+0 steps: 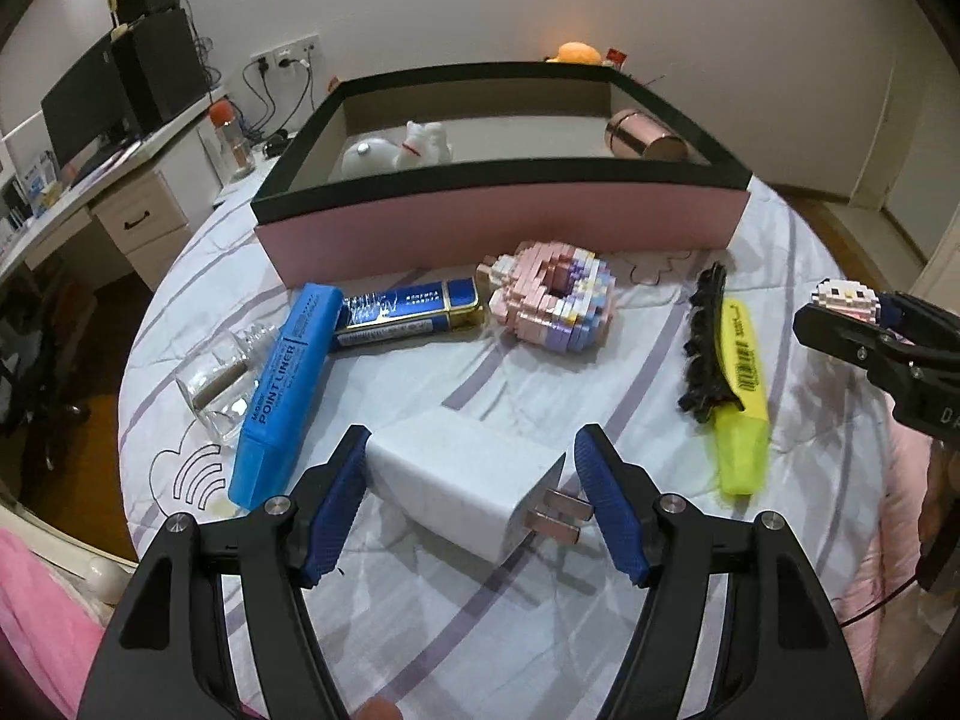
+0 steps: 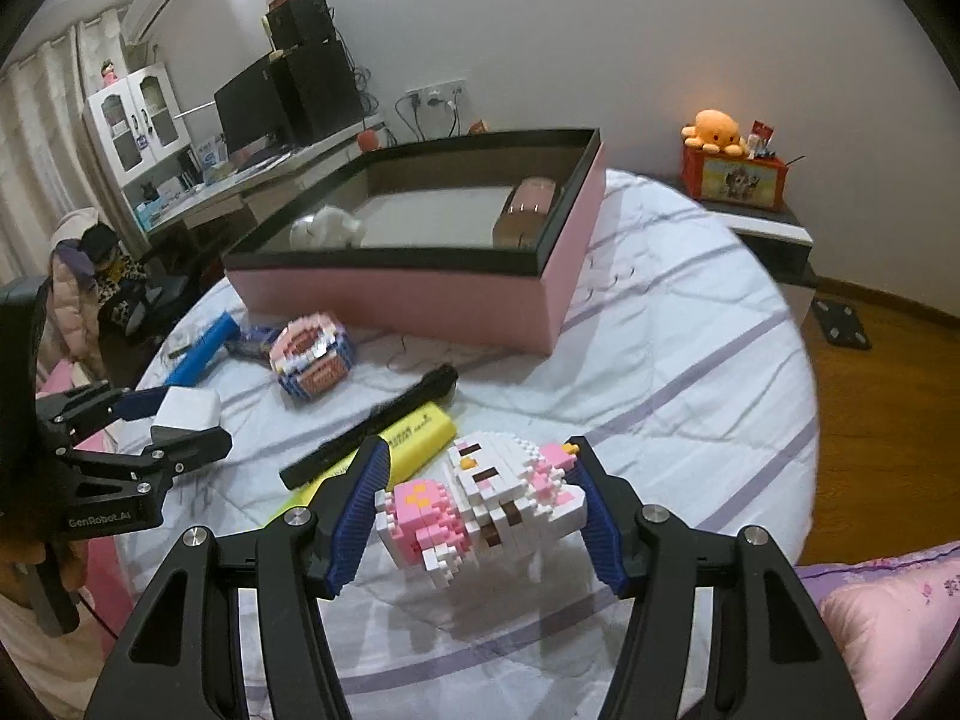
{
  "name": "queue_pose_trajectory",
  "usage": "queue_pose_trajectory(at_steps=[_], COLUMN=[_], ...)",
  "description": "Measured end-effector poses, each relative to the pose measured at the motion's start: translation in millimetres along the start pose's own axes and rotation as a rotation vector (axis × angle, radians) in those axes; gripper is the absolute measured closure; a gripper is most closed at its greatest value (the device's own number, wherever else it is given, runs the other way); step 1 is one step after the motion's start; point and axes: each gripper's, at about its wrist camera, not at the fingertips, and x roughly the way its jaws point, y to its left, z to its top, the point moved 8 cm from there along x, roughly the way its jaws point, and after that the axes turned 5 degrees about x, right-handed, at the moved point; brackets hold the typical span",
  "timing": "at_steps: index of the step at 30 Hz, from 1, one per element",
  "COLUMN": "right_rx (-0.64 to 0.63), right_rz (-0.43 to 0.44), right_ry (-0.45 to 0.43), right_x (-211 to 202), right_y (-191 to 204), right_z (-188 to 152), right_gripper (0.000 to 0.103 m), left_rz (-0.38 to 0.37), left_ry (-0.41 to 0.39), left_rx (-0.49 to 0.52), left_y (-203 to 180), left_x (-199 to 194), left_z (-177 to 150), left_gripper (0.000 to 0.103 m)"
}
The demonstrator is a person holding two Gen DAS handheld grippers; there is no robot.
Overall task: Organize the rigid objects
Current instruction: 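Grasp the white charger with the left tool while the right tool holds the block cat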
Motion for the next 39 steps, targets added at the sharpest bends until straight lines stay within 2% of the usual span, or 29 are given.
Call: queue_pose_trajectory(at_steps=[7,8,9,12,14,20,24,26,33,35,39], right_rx=[-0.03,-0.041,-0.052,-0.077,-0.092,-0.093,-0.085,-0.084,-0.074,-0.07,-0.062], right_rz=[0.008,0.012,0.015,0.027,0.032,0.055,0.06,0.063,0.071,0.071,0.067], right_ry=[-0.042,-0.05,-0.052,-0.057,-0.055,-0.024,-0.016,-0.018,-0.017,-0.015,-0.013], right_x=[-11.0,-12.1,-12.4,-11.2,-5.2,11.0,12.3,11.3,6.4,6.0,5.6], right_y=[15.3,20.0,23.9,35.2,41.6,50.1,49.1,49.1,47.8,47.1,44.4], right_z=[24.4,30.0,34.3,47.8,54.9,50.5,46.7,46.6,43.9,43.1,41.7], right_gripper=[0.042,0.042,0.042,0.042,0.042,0.042,0.042,0.042,0.042,0.042,0.042], left_rz=[-0.036,-0.042,-0.049,-0.038,-0.033,-0.11,-0.13,-0.135,-0.146,-0.139,-0.125], left_ry=[-0.043,-0.056,-0.065,-0.092,-0.076,0.004,0.006,0.007,0.026,0.04,0.037], left_rx=[0.004,0.005,0.006,0.011,0.021,-0.033,-0.044,-0.056,0.016,0.034,0.067], left_y=[2.2,3.0,3.2,8.2,9.7,17.8,20.5,20.0,2.0,-0.4,-4.2], left_x=[-17.0,-20.5,-24.5,-30.2,-21.9,3.9,4.7,5.1,17.8,23.5,27.9], left_z=[15.5,19.7,23.9,38.7,40.8,16.1,8.6,7.5,10.2,8.3,8.2], left_gripper=[0.033,0.046,0.053,0.053,0.053,0.051,0.04,0.04,0.04,0.045,0.046])
